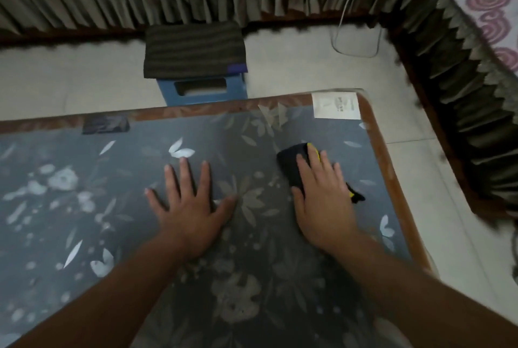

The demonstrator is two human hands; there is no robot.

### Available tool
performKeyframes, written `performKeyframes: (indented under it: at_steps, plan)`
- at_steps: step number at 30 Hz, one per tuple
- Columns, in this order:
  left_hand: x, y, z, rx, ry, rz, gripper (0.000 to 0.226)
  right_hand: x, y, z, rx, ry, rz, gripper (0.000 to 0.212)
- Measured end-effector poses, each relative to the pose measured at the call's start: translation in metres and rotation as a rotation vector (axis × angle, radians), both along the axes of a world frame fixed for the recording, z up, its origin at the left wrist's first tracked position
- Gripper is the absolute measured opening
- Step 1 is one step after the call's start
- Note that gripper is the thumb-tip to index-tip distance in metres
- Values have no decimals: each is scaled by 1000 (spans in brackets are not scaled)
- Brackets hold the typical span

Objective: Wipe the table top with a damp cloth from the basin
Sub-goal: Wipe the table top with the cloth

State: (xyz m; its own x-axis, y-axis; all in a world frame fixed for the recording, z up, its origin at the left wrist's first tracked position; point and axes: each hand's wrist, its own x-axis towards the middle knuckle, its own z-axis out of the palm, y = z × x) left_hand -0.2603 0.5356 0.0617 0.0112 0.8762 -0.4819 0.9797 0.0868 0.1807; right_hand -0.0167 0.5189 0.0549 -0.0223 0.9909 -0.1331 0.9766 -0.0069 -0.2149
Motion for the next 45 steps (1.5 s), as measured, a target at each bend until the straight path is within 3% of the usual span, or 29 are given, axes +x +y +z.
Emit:
performKeyframes:
  at_steps: [3, 5, 6, 10, 11, 12, 16, 18, 21, 23, 26, 28, 30, 33, 35, 36, 39, 41, 43, 45]
  plan:
    - [-3, 6, 1, -73, -30, 8, 89, 51, 72, -1, 36, -3, -216, 63]
    - [-3, 8, 1, -97, -19, 7, 90, 55, 117, 4, -43, 24, -376, 64]
    - [-2, 8, 0, -95, -19, 5, 91, 40, 124, 2, -57, -11, -330, 64]
    - [-3, 8, -1, -86, -18, -4, 104, -30, 59, 5, -32, 13, 320, 59]
    - [-4, 8, 0, -94, -17, -15, 109, -22, 53, 5, -49, 10, 381, 58]
    - [-5, 7, 0, -106, -22, -26, 115, -7, 64, 3, -44, 3, 336, 57]
    - [-8, 9, -1, -126, -21, -53, 124, 22, 157, 4, -39, 10, -241, 60]
    - [-8, 12, -1, -141, -21, -59, 124, -20, 160, 1, -5, -33, -84, 60]
    - [-10, 12, 1, -176, -2, -77, 131, -81, 89, -5, 6, 22, 481, 58]
    - [-11, 12, 4, -176, -5, -96, 136, -57, 64, -1, 2, 23, 558, 57]
    - [-12, 12, 6, -157, -6, -100, 142, 27, 91, 1, 10, -38, 143, 59]
    - [-12, 11, 4, -152, 5, -104, 144, 60, 100, 7, -51, 20, -150, 60]
    - [-11, 10, 3, -145, -8, -97, 144, 32, 68, 3, -24, -52, -135, 60]
    - [-15, 12, 5, -143, -35, -94, 143, -24, -20, 4, -59, -2, 268, 60]
    - [-20, 15, 9, -179, -93, -90, 141, -9, -32, 6, -81, 9, 427, 59]
    - [-22, 16, 10, -189, -120, -90, 140, 6, -18, 4, -69, -2, 372, 59]
    - [-22, 14, 10, -177, -140, -101, 136, 31, 44, 2, -32, -1, -82, 60]
    - [-25, 12, 8, -160, -220, -61, 119, 4, 46, 0, -21, -17, -157, 61]
    - [-28, 11, 7, -102, -391, 44, 89, -33, -2, -1, -33, -13, 105, 63]
    - [-31, 9, 4, -51, -506, 129, 79, -49, -69, 9, -81, 34, 423, 61]
